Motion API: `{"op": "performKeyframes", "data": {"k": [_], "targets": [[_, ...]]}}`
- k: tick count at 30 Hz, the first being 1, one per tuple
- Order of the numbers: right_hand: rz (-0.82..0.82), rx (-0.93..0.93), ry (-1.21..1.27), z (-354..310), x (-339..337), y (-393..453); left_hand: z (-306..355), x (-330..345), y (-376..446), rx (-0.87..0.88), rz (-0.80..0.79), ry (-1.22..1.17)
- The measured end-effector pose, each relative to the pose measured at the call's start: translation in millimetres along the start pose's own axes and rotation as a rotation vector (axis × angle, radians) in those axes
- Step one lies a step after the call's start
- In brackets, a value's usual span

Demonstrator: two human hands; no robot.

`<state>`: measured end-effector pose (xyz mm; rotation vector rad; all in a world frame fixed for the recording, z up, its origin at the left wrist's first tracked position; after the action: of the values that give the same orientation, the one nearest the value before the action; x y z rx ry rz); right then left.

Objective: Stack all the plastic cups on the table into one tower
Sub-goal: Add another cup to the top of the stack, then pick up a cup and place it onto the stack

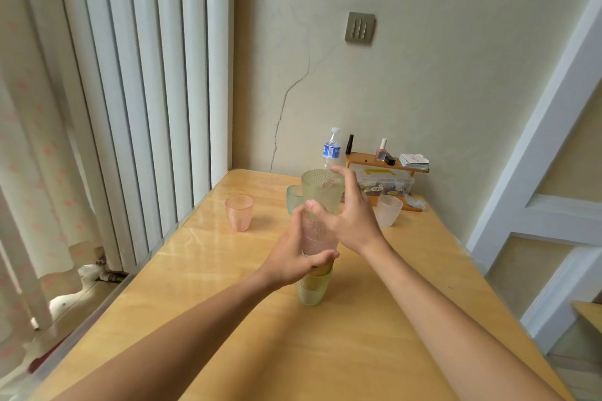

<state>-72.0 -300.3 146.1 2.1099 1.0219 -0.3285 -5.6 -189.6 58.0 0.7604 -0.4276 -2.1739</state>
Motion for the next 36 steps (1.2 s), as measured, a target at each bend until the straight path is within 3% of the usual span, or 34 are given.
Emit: {"op": "performKeyframes", "data": {"k": [11,15,21,27,31,36], "targets": [[-0.066,0.074,0.13,14.9,22.9,-34.3,-0.6,-4.4,-7.9,0.034,0.008,0.026],[-0.014,0.057,0.172,15.9,32.0,-40.8,-5.6,-6.1,-9.1,0.047,-0.008,0.016],[0.148,0.069,0.259,22.9,44.8,-44.8,-28.2,-18.9,-17.9,0.036,-0.244,0.075],[0.178,0.073,0.309,30.5,56.5,-32.7,-59.1,-72.0,0.7,-0.027,0.058,0.471],[0.126,0.047,0.291,31.0,71.6,-19.3,-84.0,-98.2,27.7,-0.208,0.064,0.737],[0.052,0.033,0.264,30.0,84.0,-8.5,-121.0,-112.5,37.0,-0.492,-0.031,0.764]]}}
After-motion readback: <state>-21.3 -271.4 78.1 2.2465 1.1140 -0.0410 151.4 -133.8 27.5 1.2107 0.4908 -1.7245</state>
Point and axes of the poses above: each hand's wrist, its own y-axis towards the middle knuckle, its own x-axis out of the palm, z = x × y, the point moved 6 cm from there along y, towards the middle knuckle, and after that the axes turned 6 degrees about x, right-handed, at the moved point
